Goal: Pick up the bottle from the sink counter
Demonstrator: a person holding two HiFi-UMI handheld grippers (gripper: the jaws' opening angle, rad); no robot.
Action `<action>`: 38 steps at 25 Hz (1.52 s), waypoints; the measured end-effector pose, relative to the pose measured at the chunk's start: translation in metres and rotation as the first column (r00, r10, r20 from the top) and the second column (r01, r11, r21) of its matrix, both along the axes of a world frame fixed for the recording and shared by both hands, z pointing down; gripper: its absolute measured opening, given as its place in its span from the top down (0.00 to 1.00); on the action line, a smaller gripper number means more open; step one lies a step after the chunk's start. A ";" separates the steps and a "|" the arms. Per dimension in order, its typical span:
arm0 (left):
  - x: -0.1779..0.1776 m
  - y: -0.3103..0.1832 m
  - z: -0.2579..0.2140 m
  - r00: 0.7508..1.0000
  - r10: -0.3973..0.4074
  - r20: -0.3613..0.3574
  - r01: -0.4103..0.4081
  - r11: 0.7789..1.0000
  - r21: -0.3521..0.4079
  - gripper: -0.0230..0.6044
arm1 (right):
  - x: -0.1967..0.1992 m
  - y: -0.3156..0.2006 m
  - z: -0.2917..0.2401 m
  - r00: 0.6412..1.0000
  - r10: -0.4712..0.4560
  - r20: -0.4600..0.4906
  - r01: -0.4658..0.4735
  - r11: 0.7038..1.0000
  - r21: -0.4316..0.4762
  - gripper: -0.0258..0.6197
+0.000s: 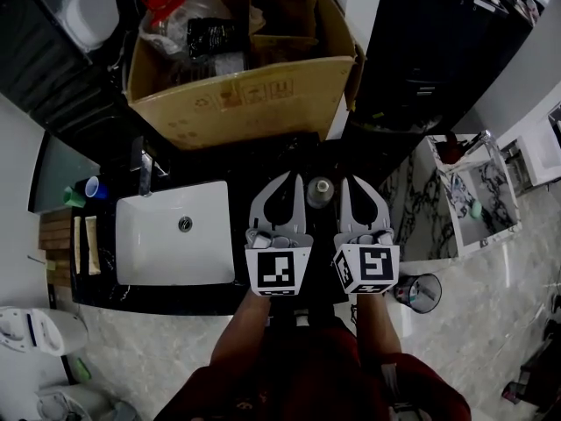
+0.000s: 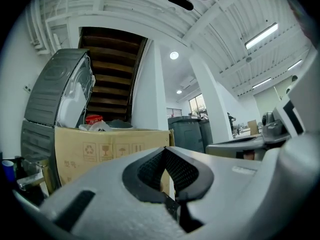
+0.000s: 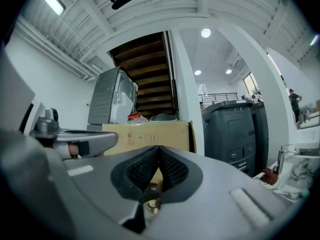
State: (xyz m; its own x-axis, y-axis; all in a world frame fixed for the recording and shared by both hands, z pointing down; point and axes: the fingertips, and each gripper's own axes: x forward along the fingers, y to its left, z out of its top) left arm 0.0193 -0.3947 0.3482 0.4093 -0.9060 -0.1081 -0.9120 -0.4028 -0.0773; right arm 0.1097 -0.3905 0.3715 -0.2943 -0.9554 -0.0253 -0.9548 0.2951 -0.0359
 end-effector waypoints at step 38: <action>-0.010 -0.025 0.114 0.995 -0.069 0.073 0.085 0.969 -0.233 0.96 | -0.034 -0.038 0.151 0.984 -0.171 -0.042 0.149 0.937 -0.317 0.45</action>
State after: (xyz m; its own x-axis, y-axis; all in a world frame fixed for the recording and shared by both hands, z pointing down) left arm 0.0098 -0.4197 0.4624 0.3365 -0.9318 0.1359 -0.9372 -0.3454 -0.0476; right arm 0.0759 -0.4284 0.5228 -0.4342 -0.8525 0.2912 -0.8994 0.4284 -0.0869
